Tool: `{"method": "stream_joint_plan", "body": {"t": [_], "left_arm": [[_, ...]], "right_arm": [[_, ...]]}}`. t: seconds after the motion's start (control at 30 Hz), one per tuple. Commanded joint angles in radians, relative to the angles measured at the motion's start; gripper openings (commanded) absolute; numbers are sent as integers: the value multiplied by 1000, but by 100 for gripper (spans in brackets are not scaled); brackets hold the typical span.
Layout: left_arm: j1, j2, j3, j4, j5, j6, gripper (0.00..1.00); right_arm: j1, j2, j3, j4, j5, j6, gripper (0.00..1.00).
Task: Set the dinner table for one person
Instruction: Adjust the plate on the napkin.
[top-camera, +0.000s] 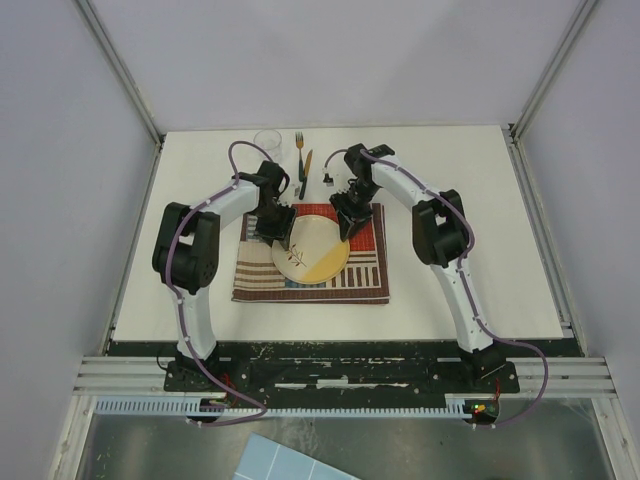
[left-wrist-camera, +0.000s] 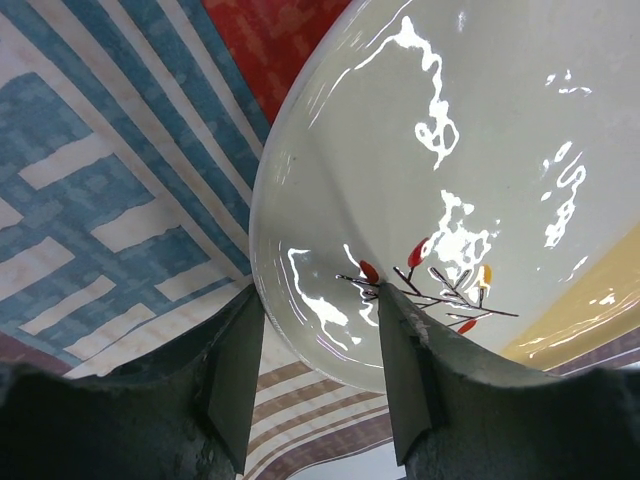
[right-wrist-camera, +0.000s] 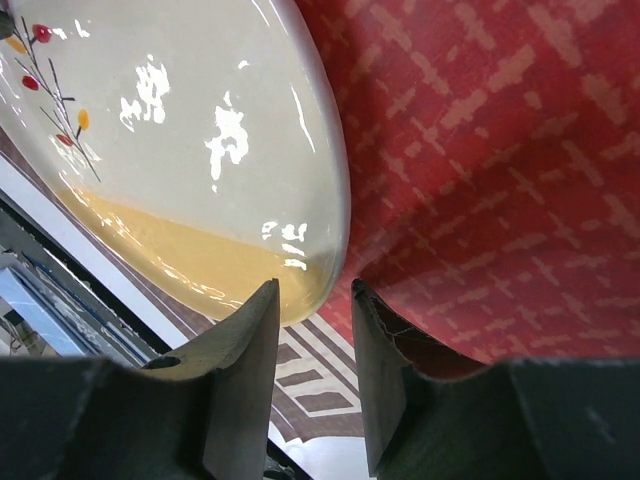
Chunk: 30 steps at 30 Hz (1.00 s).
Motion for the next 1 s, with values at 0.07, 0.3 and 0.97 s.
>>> {"method": "stream_joint_plan", "body": {"t": [0.07,0.3,0.97], "left_arm": [[-1,29,11,6,2,-33,53],[-1,52,17,5,26,-36,43],[-2,73,91,-32,47,-19,3]], "right_arm": [[1,11,0,-6,-32,-9,43],[6,19,9,-14,-54,-14,35],[74,1,20,-35,-86,-23,2]]}}
